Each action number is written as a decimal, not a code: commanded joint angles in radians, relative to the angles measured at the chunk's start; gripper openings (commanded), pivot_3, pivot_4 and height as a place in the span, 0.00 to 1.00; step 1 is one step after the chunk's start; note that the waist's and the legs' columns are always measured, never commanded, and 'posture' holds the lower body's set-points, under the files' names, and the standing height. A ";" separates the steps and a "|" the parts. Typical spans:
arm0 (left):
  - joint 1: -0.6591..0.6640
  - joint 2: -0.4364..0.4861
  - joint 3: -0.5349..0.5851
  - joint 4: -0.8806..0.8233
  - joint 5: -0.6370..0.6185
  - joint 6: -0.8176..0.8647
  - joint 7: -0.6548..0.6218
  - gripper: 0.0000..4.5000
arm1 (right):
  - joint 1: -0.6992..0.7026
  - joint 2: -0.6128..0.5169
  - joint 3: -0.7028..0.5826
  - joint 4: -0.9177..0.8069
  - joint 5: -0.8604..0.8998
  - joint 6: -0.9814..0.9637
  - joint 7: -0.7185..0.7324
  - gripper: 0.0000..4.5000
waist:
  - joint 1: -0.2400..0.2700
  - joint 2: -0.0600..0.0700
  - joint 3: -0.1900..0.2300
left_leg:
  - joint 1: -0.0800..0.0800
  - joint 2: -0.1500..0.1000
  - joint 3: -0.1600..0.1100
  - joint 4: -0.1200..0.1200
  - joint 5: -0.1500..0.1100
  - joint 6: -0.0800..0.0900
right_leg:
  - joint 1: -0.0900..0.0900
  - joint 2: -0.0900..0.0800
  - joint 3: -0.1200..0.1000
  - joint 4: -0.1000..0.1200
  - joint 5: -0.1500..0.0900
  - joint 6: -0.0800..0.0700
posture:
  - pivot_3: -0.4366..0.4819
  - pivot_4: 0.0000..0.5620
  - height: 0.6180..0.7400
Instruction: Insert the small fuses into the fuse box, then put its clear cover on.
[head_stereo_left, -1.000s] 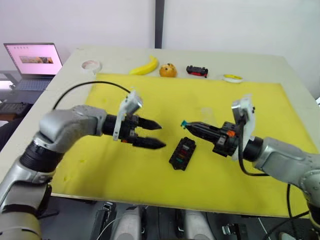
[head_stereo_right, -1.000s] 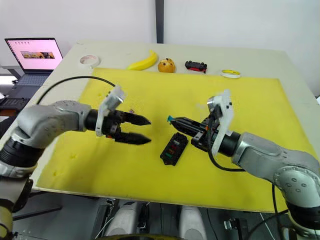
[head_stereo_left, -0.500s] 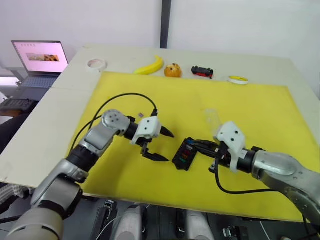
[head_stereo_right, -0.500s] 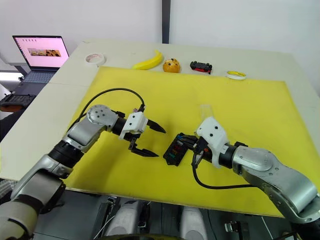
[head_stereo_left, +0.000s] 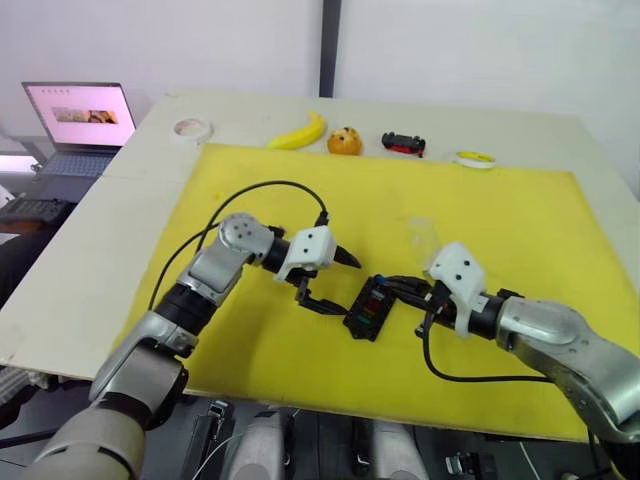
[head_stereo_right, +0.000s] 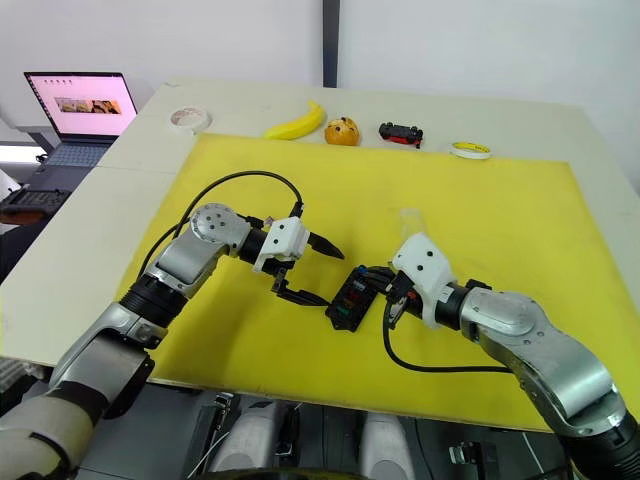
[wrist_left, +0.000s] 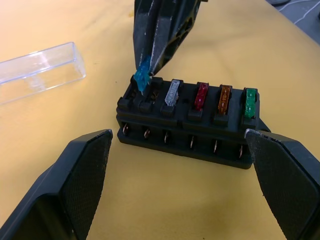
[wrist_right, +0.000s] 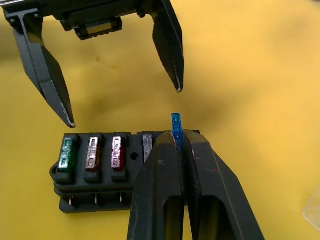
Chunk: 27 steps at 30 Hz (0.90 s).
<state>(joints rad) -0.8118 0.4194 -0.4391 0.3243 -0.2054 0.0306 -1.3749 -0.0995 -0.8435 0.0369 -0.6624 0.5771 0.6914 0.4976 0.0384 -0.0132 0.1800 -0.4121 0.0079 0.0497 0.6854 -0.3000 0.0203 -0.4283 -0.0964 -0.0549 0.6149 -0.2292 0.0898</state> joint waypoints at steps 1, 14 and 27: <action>-0.020 -0.009 0.029 -0.048 0.001 0.007 -0.005 0.99 | -0.004 0.013 -0.009 -0.013 -0.026 -0.011 0.017 0.00 | 0.000 0.000 0.000 | 0.000 0.000 0.000 0.000 0.000 0.000 | 0.000 0.000 0.000 0.000 0.000 0.000 | 0.48 0.27 1.00; -0.014 -0.010 0.029 -0.080 0.006 0.016 -0.010 0.99 | 0.011 0.046 -0.007 -0.006 -0.083 -0.003 0.052 0.00 | 0.000 0.000 0.000 | 0.002 0.000 0.000 0.001 0.000 0.000 | 0.001 0.000 0.000 0.003 0.000 0.000 | 0.48 0.27 1.00; -0.016 -0.012 0.029 -0.086 0.007 0.025 -0.013 0.99 | 0.017 0.058 -0.003 0.017 -0.123 -0.007 0.079 0.00 | 0.000 0.000 0.000 | 0.002 -0.001 0.000 0.002 0.000 0.000 | 0.001 0.000 0.000 0.005 0.000 0.000 | 0.48 0.27 1.00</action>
<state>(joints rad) -0.8145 0.4113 -0.4366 0.2718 -0.2003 0.0566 -1.3879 -0.0811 -0.7931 0.0369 -0.6316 0.4630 0.6919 0.5730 0.0380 -0.0132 0.1798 -0.4101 0.0073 0.0494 0.6877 -0.2998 0.0201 -0.4268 -0.0962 -0.0548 0.6196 -0.2291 0.0899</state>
